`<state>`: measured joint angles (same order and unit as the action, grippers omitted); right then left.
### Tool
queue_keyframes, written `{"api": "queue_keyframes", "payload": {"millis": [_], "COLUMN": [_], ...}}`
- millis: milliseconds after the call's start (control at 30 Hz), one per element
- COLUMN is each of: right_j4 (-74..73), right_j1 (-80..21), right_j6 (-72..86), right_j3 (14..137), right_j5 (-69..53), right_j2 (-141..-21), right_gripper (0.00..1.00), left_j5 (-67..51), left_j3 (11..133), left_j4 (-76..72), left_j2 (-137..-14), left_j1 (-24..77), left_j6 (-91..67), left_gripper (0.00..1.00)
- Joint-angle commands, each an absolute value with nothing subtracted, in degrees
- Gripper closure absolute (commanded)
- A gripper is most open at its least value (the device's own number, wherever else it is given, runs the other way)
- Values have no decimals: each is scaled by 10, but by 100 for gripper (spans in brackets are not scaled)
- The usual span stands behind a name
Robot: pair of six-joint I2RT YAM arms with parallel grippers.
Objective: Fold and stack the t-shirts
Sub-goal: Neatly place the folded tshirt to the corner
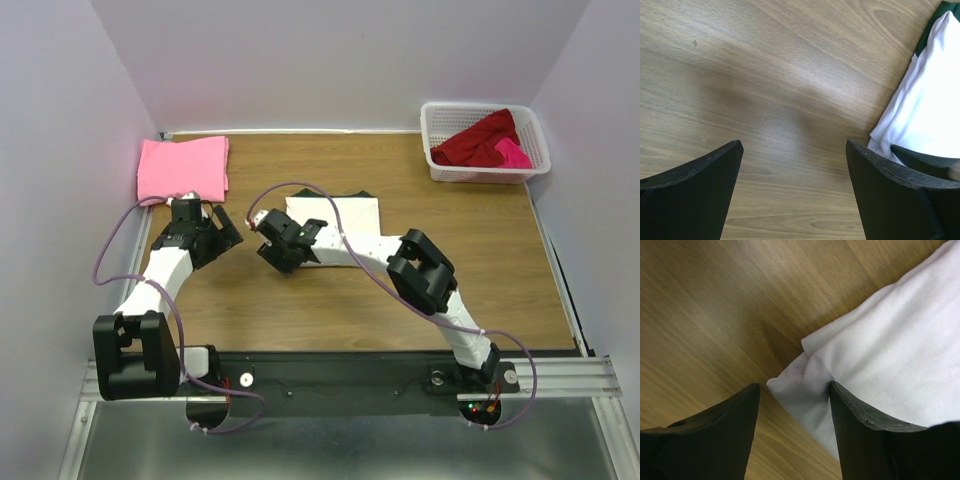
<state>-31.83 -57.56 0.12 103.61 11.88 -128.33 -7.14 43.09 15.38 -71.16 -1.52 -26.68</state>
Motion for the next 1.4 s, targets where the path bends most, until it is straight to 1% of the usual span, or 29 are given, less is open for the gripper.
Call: {"api": "queue_keyframes", "payload": {"millis": [0,100,167,267,300,367,400,533,700,933,1233,1367], "right_j4": [-323,-323,-323,-323,-323,-323,-322,-307,-280,-245,-213,-201], "right_j1": [-594,-595,-597,-597,-597,-597,-597,-596,-584,-565,-557,-557], "right_j6": [-25,-24,-25,-20,-20,-25,-27,-30,-26,-2,27,35], "right_j3": [1041,1024,1011,1004,1004,1009,1011,1021,1027,991,931,913], "right_j5": [163,193,224,239,238,224,220,200,173,147,132,124], "right_j2": [-1295,-1305,-1321,-1335,-1335,-1328,-1323,-1280,-1218,-1166,-1145,-1138], "right_gripper": [38,39,44,58,68,82,90,99,99,99,99,99], "left_j5": [-90,-93,-100,-109,-115,-120,-123,-155,-246,-329,-368,-380], "left_j3": [425,426,425,424,424,423,421,420,419,433,432,433], "left_j4": [138,136,135,132,130,128,124,111,72,6,-151,-205], "left_j2": [-709,-712,-715,-719,-722,-725,-727,-744,-779,-835,-876,-923], "left_j1": [-18,-18,-18,-18,-18,-18,-17,-18,-15,-2,57,72], "left_j6": [-271,-271,-272,-275,-276,-277,-279,-295,-347,-412,-512,-542], "left_gripper": [4,4,4,4,4,4,4,4,4,3,2,2]}}
